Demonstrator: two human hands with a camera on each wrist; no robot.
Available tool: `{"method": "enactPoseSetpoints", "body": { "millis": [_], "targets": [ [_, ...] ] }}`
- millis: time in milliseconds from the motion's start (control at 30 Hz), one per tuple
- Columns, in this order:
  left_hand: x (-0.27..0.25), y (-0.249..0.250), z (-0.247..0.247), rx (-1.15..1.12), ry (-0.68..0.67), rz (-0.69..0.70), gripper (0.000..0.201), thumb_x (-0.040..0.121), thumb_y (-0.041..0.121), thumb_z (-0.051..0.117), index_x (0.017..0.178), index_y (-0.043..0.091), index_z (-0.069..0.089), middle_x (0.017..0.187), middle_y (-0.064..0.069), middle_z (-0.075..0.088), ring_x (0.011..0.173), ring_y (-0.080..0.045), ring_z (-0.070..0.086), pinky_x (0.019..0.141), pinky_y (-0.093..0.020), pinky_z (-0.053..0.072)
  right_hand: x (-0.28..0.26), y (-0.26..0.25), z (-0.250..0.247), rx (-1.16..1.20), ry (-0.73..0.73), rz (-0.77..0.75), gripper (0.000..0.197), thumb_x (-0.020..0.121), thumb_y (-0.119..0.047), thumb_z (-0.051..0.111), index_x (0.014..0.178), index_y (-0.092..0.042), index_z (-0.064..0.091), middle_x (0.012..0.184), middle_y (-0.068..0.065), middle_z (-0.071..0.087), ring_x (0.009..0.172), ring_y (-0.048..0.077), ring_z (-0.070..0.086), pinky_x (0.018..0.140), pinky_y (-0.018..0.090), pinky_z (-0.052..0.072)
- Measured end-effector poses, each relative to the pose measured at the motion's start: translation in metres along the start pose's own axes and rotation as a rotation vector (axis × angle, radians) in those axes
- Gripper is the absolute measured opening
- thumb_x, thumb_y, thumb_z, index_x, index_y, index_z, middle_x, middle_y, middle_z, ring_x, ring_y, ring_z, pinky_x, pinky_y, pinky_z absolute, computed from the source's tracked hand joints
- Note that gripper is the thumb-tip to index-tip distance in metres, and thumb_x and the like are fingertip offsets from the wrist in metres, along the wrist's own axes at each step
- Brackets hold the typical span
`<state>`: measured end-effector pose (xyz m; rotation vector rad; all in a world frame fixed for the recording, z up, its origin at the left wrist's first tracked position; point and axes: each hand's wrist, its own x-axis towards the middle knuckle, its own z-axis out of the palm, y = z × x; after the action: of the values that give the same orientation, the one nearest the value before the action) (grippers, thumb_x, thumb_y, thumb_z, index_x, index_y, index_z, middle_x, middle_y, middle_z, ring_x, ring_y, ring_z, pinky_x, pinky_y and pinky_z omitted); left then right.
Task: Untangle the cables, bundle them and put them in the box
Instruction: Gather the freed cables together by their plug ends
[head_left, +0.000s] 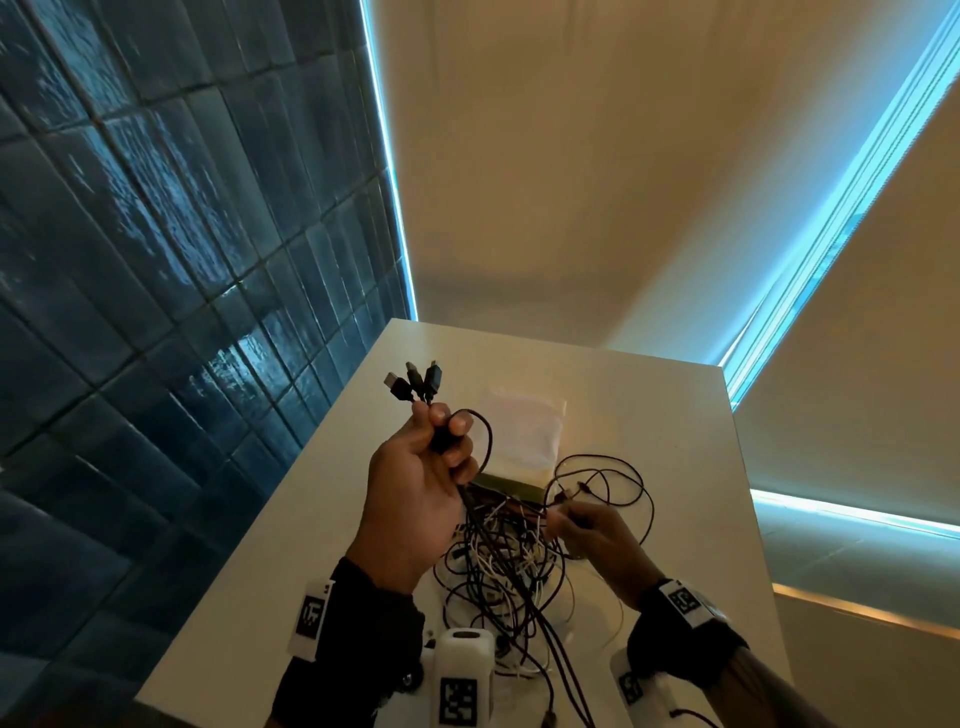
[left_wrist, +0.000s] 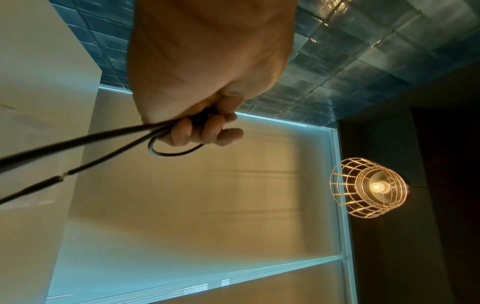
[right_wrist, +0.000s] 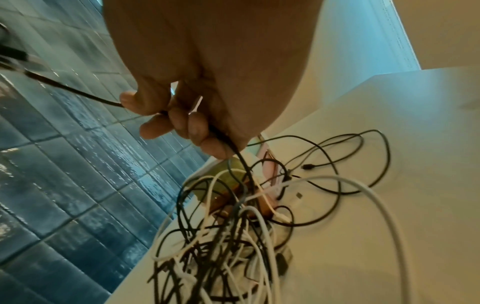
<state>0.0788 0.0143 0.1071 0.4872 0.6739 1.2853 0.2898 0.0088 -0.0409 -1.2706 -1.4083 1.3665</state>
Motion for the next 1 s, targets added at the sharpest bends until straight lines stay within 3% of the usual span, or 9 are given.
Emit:
{"method": "enactPoseSetpoints", "body": {
  "millis": [200, 367, 467, 567, 600, 667, 733, 833, 1000],
  "targets": [
    [-0.003, 0.002, -0.005, 0.111, 0.053, 0.016, 0.033, 0.103, 0.031, 0.032, 0.077, 0.017, 0.045, 0.062, 0.004, 0.042, 0.053, -0.01, 0.029, 0.056, -0.027, 0.023, 0.02, 0.02, -0.002, -0.207, 0.088, 0.064, 0.035, 0.096, -0.019, 0.056, 0.062, -0.017, 0.064, 0.056, -0.007, 0.054, 0.051, 0.003, 0.044, 0.055, 0.021, 0.035],
    [0.002, -0.01, -0.017, 0.277, 0.202, -0.018, 0.032, 0.105, 0.026, 0.03, 0.078, 0.016, 0.043, 0.067, -0.002, 0.054, 0.054, -0.012, 0.041, 0.049, -0.024, 0.027, 0.034, -0.032, 0.015, 0.036, 0.259, 0.128, 0.031, 0.097, -0.024, 0.052, 0.079, 0.0, 0.061, 0.061, 0.002, 0.046, 0.048, 0.009, 0.039, 0.044, 0.022, 0.032],
    [0.006, -0.014, -0.019, 0.311, 0.268, -0.066, 0.033, 0.106, 0.028, 0.029, 0.079, 0.015, 0.044, 0.073, -0.009, 0.067, 0.056, -0.016, 0.051, 0.049, -0.026, 0.03, 0.026, -0.078, 0.028, 0.151, 0.198, 0.045, 0.02, 0.097, -0.014, 0.049, 0.087, 0.001, 0.058, 0.06, -0.002, 0.037, 0.05, 0.01, 0.034, 0.041, 0.018, 0.031],
    [0.008, -0.019, -0.018, 0.331, 0.286, -0.126, 0.034, 0.106, 0.03, 0.028, 0.081, 0.014, 0.044, 0.079, -0.013, 0.072, 0.058, -0.02, 0.054, 0.05, -0.028, 0.032, 0.012, -0.115, 0.041, 0.227, 0.111, -0.081, 0.019, 0.099, -0.006, 0.044, 0.094, 0.011, 0.052, 0.061, -0.002, 0.04, 0.046, 0.001, 0.041, 0.044, 0.012, 0.04],
    [0.009, -0.02, -0.016, 0.333, 0.287, -0.135, 0.035, 0.106, 0.03, 0.028, 0.081, 0.014, 0.045, 0.08, -0.014, 0.071, 0.06, -0.021, 0.053, 0.049, -0.028, 0.033, 0.008, -0.121, 0.045, 0.227, 0.08, -0.117, 0.019, 0.099, -0.006, 0.044, 0.094, 0.011, 0.051, 0.061, -0.004, 0.045, 0.047, 0.0, 0.044, 0.05, 0.014, 0.044],
    [0.009, -0.021, -0.013, 0.306, 0.282, -0.131, 0.036, 0.106, 0.031, 0.03, 0.08, 0.013, 0.047, 0.077, -0.012, 0.065, 0.062, -0.021, 0.051, 0.049, -0.028, 0.036, 0.001, -0.129, 0.054, 0.191, 0.03, -0.199, 0.018, 0.099, -0.013, 0.047, 0.093, 0.003, 0.053, 0.063, -0.007, 0.055, 0.054, 0.01, 0.049, 0.063, 0.031, 0.051],
    [0.009, -0.019, -0.009, 0.213, 0.264, -0.109, 0.037, 0.106, 0.031, 0.03, 0.078, 0.013, 0.048, 0.073, -0.009, 0.062, 0.065, -0.021, 0.054, 0.057, -0.03, 0.044, -0.004, -0.124, 0.059, 0.117, -0.012, -0.263, 0.015, 0.096, -0.023, 0.052, 0.09, -0.01, 0.056, 0.072, 0.008, 0.058, 0.06, 0.028, 0.049, 0.064, 0.046, 0.05],
    [0.009, -0.013, -0.005, 0.02, 0.216, -0.065, 0.038, 0.105, 0.031, 0.03, 0.075, 0.013, 0.045, 0.069, -0.006, 0.056, 0.067, -0.022, 0.058, 0.069, -0.036, 0.048, -0.005, -0.106, 0.059, 0.037, -0.046, -0.297, 0.013, 0.096, -0.016, 0.056, 0.086, -0.008, 0.059, 0.069, 0.01, 0.052, 0.058, 0.015, 0.043, 0.055, 0.027, 0.04],
    [0.009, -0.01, 0.001, -0.01, 0.14, 0.004, 0.034, 0.104, 0.031, 0.033, 0.075, 0.014, 0.044, 0.064, 0.001, 0.041, 0.049, -0.011, 0.034, 0.055, -0.027, 0.031, 0.003, -0.069, 0.051, 0.084, -0.123, -0.246, 0.024, 0.094, -0.021, 0.059, 0.07, -0.016, 0.06, 0.067, -0.004, 0.052, 0.063, 0.008, 0.046, 0.061, 0.019, 0.04]
  ]
}}
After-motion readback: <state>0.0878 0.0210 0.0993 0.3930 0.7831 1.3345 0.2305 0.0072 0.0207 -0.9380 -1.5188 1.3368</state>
